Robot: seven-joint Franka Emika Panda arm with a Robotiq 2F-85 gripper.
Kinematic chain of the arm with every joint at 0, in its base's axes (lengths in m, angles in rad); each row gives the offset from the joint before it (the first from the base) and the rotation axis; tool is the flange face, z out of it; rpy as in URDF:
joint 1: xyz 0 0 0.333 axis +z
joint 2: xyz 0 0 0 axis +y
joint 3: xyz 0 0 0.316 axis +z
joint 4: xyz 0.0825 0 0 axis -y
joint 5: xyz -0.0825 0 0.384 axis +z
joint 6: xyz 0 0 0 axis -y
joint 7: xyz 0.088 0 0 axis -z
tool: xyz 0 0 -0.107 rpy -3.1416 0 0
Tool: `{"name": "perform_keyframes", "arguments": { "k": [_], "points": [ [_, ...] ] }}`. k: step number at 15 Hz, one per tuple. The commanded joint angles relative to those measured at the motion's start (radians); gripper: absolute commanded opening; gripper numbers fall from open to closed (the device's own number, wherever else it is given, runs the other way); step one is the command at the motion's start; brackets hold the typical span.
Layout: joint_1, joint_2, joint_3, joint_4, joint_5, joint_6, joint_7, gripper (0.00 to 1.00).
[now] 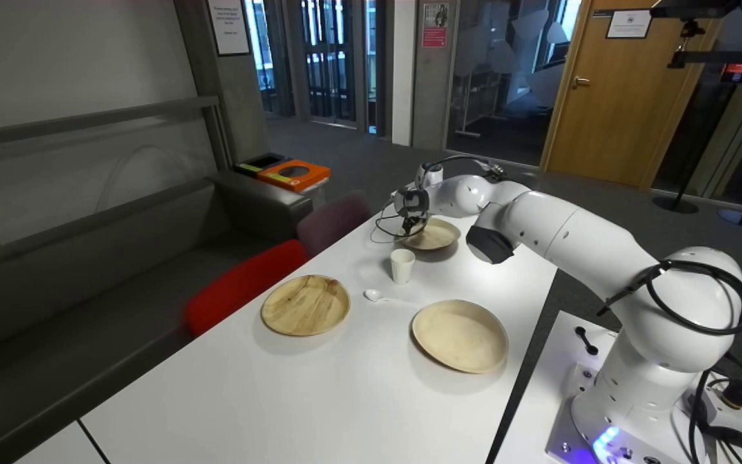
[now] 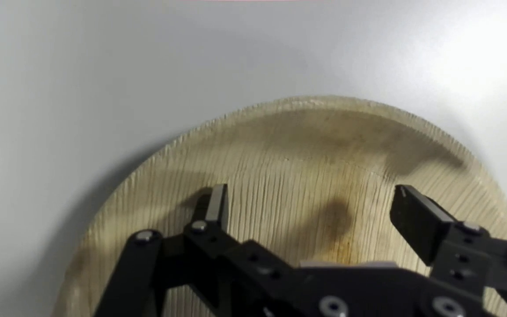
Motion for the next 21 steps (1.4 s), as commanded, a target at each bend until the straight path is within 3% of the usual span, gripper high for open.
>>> {"name": "perform_keyframes", "arguments": {
  "k": [1, 10, 11, 12, 14, 15, 21],
  "points": [
    [0.043, 0.023, -0.065, 0.023, 0.08, 0.012, 0.0, 1.0],
    [0.067, 0.032, -0.132, 0.062, 0.145, -0.03, 0.0, 1.0],
    [0.04, 0.029, -0.111, 0.1, 0.093, -0.087, 0.0, 1.0],
    [-0.003, -0.036, 0.018, 0.073, -0.075, -0.101, -0.004, 1.0],
    [-0.053, -0.059, 0.094, 0.09, -0.222, -0.206, -0.048, 1.0],
    [-0.024, -0.044, 0.016, 0.077, -0.155, -0.274, -0.104, 1.0],
    [-0.039, -0.045, -0.048, 0.041, -0.225, -0.323, -0.19, 1.0]
  ]
}}
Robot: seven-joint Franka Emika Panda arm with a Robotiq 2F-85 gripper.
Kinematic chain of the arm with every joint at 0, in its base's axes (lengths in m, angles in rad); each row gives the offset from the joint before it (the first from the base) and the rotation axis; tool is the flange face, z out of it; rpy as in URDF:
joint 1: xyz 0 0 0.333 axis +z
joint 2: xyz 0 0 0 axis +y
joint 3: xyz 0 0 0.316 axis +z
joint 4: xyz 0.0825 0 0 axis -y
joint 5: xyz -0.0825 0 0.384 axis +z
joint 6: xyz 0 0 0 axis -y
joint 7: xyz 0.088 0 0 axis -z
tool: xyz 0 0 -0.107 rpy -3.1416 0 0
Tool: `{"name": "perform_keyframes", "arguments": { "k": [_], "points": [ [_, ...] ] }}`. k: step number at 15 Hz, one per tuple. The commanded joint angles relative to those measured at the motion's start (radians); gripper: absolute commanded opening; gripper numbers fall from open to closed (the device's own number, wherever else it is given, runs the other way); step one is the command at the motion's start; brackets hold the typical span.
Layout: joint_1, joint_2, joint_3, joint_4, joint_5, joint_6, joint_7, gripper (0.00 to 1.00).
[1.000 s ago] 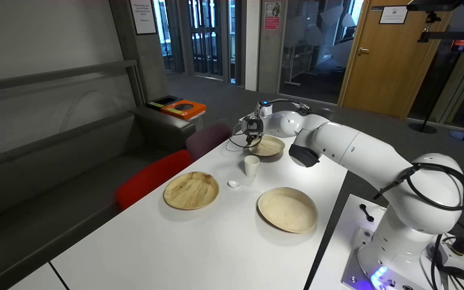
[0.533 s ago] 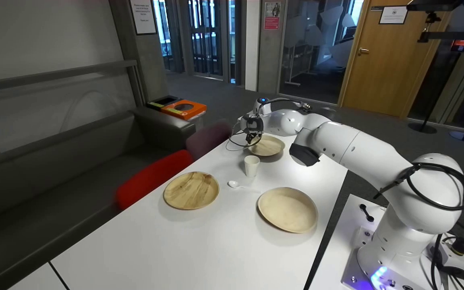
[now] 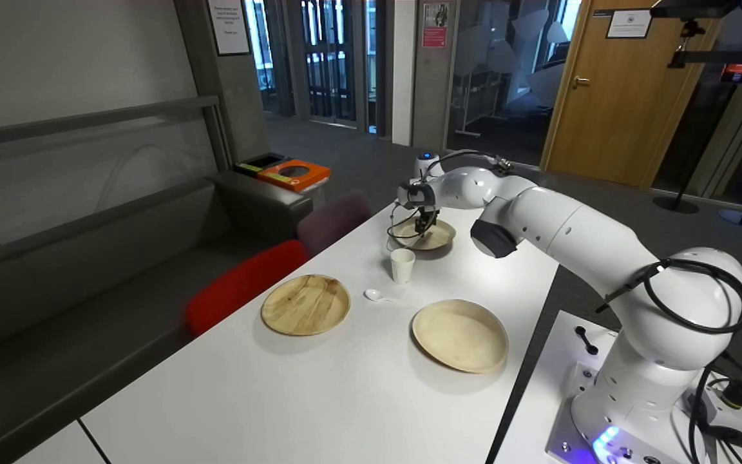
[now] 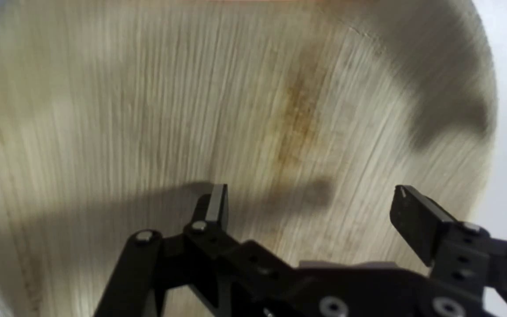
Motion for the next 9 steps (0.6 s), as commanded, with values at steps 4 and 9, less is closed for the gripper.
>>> {"name": "perform_keyframes", "arguments": {
  "k": [4, 9],
  "points": [
    [-0.002, 0.015, -0.05, 0.01, -0.059, -0.045, -0.01, 1.0],
    [-0.072, 0.024, 0.106, 0.08, -0.253, -0.021, 0.106, 1.0]
  ]
}}
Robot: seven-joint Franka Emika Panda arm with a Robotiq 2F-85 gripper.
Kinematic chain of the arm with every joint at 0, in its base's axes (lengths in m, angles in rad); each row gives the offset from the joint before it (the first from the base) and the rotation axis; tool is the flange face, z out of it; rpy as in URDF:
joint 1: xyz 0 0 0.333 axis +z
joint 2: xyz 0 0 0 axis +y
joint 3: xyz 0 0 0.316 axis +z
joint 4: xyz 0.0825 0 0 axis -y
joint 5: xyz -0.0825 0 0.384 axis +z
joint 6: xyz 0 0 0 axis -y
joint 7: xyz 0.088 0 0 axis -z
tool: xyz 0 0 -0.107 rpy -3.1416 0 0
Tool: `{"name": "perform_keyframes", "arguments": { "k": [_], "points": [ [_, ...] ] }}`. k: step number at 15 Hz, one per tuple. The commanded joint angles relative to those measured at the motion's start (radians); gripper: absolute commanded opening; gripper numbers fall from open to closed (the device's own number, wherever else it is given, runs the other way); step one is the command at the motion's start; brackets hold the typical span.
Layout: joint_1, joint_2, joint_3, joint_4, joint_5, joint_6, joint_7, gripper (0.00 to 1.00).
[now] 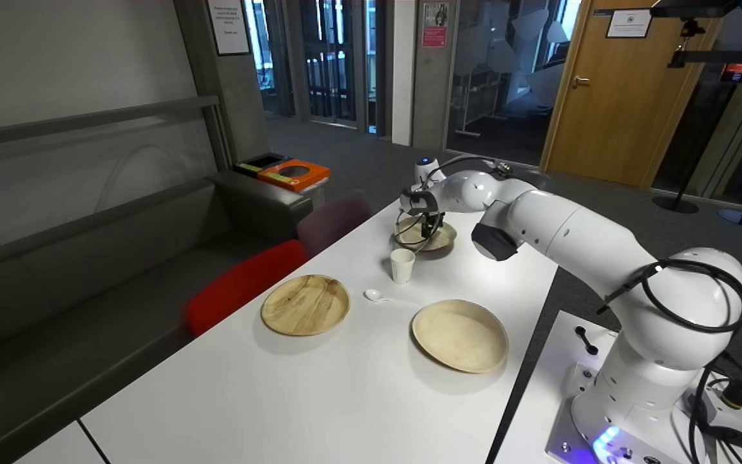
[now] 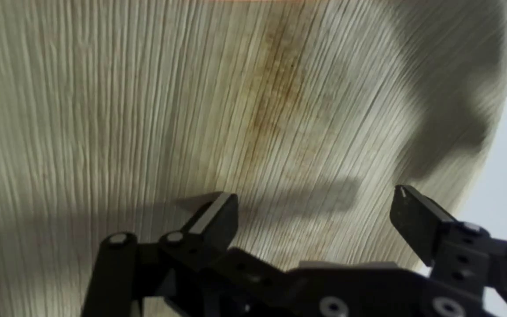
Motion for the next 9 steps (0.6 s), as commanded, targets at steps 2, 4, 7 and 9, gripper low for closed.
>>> {"name": "perform_keyframes", "arguments": {
  "k": [2, 4, 7, 9],
  "points": [
    [-0.093, 0.006, 0.189, 0.111, -0.246, 0.006, 0.162, 1.0],
    [-0.07, 0.027, 0.139, 0.127, -0.176, 0.007, 0.168, 1.0],
    [-0.037, 0.019, 0.061, 0.098, -0.057, 0.034, 0.139, 1.0],
    [-0.026, 0.02, 0.033, 0.096, -0.009, 0.05, 0.139, 1.0]
  ]
}}
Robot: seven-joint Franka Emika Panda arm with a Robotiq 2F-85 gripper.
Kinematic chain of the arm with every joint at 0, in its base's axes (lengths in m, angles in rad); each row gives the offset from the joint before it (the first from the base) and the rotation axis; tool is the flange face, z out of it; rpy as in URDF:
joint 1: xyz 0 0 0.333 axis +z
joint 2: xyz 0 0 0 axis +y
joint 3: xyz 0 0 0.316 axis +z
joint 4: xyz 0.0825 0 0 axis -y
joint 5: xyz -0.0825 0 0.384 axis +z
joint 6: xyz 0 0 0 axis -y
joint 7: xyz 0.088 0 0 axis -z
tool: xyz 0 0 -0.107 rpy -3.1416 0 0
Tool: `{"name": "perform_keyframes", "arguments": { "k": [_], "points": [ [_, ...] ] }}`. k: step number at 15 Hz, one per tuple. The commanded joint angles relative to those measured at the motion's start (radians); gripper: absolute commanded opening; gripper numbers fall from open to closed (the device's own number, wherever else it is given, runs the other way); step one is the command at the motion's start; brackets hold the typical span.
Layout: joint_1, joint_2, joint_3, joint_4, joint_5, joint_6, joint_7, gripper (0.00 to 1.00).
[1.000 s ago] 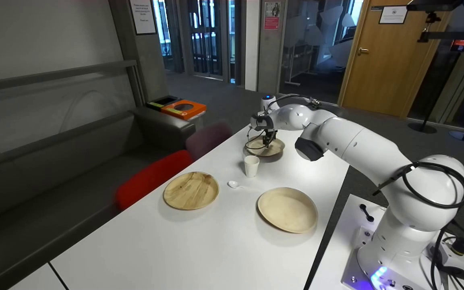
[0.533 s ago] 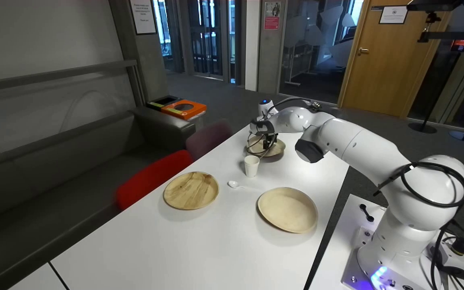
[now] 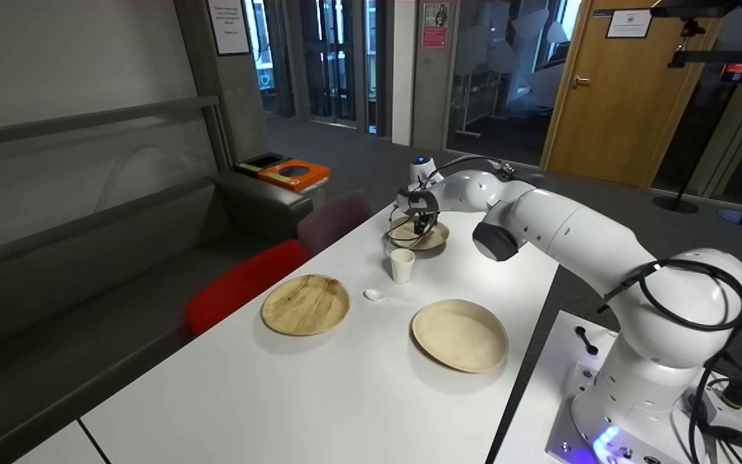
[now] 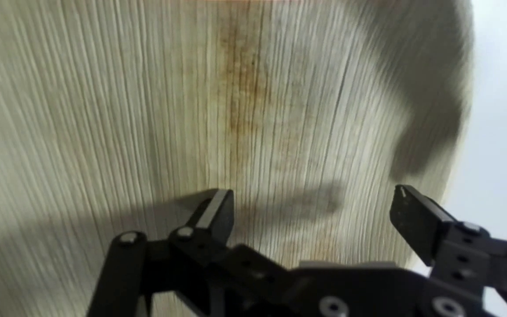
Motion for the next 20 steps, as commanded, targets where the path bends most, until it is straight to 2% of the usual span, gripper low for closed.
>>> {"name": "perform_keyframes", "arguments": {
  "k": [1, 9, 13, 18, 19, 20],
  "points": [
    [0.015, 0.013, -0.06, 0.017, 0.088, 0.032, 0.0, 1.0],
    [0.068, 0.039, -0.145, 0.007, 0.216, 0.063, 0.0, 1.0],
    [0.056, 0.053, -0.129, 0.032, 0.196, 0.051, 0.0, 1.0],
    [0.076, 0.068, -0.155, 0.008, 0.272, 0.116, 0.0, 1.0],
    [0.066, 0.078, -0.14, 0.032, 0.273, 0.128, 0.0, 1.0],
    [0.051, 0.074, -0.094, 0.052, 0.244, 0.146, -0.002, 1.0]
  ]
}}
